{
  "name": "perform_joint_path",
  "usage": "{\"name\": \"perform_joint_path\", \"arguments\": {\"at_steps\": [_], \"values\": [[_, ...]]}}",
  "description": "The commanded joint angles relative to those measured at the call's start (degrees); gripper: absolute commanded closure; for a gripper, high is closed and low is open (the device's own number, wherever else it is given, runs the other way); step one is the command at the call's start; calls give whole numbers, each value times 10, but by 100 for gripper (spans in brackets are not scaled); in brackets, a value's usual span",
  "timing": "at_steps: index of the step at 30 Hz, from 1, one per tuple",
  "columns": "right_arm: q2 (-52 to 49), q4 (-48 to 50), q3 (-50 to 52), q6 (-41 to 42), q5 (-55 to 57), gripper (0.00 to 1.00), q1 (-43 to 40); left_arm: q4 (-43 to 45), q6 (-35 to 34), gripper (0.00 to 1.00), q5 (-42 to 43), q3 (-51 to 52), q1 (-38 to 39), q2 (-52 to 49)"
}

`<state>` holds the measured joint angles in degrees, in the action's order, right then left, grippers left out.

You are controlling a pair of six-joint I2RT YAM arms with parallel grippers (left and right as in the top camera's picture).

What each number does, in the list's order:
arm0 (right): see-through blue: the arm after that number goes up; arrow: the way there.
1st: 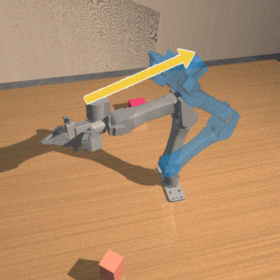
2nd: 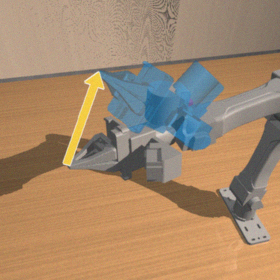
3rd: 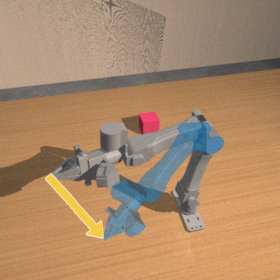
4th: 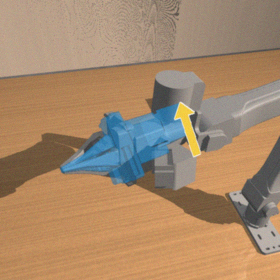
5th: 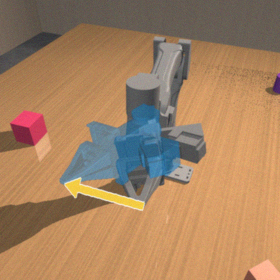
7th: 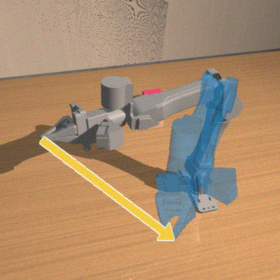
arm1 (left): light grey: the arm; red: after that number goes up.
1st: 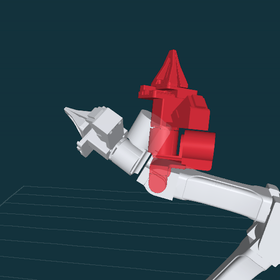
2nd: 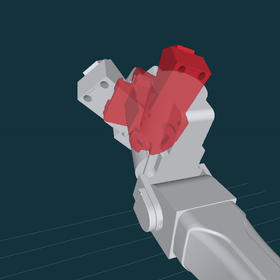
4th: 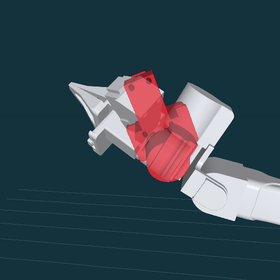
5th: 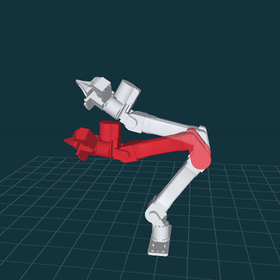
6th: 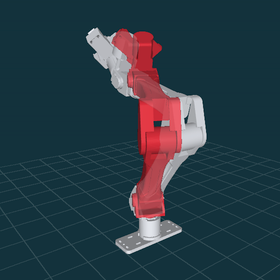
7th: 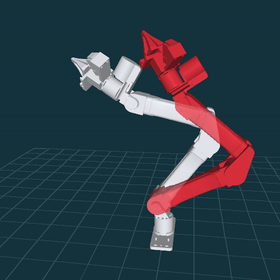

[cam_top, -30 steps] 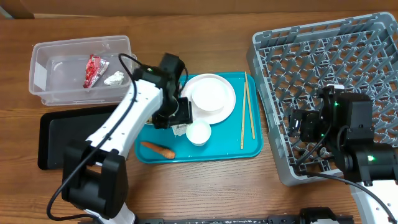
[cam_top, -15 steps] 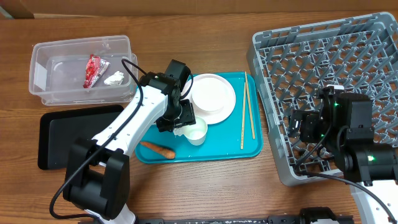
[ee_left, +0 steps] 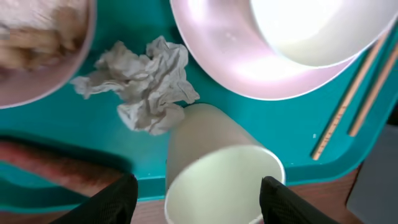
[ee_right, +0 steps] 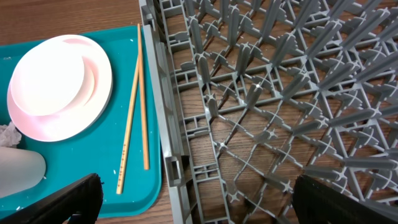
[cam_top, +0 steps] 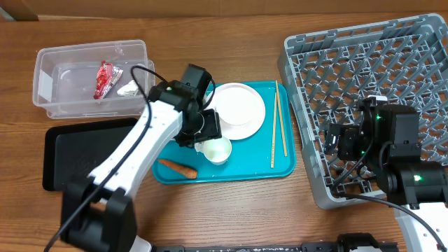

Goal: Sort waste into correct bins and load items into the dishwasher
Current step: 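Reach the left gripper to the crumpled tissue and grasp it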

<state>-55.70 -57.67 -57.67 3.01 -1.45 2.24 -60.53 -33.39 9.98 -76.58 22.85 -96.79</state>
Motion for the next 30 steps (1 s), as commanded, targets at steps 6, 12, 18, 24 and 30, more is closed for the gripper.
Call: {"name": "perform_joint_path", "arguments": {"at_steps": [6, 12, 18, 24, 30], "values": [[7, 1, -18, 4, 3, 0, -2, -14, -86, 30, -78, 0, -1, 4], [7, 0, -18, 4, 3, 0, -2, 15, -121, 30, -85, 26, -1, -38], [7, 0, -18, 4, 3, 0, -2, 26, -121, 33, -92, 27, -1, -83], [7, -1, -18, 4, 3, 0, -2, 45, -120, 39, -89, 27, -1, -113], [7, -2, -18, 4, 3, 0, -2, 54, -120, 51, -90, 28, -1, -115]]}}
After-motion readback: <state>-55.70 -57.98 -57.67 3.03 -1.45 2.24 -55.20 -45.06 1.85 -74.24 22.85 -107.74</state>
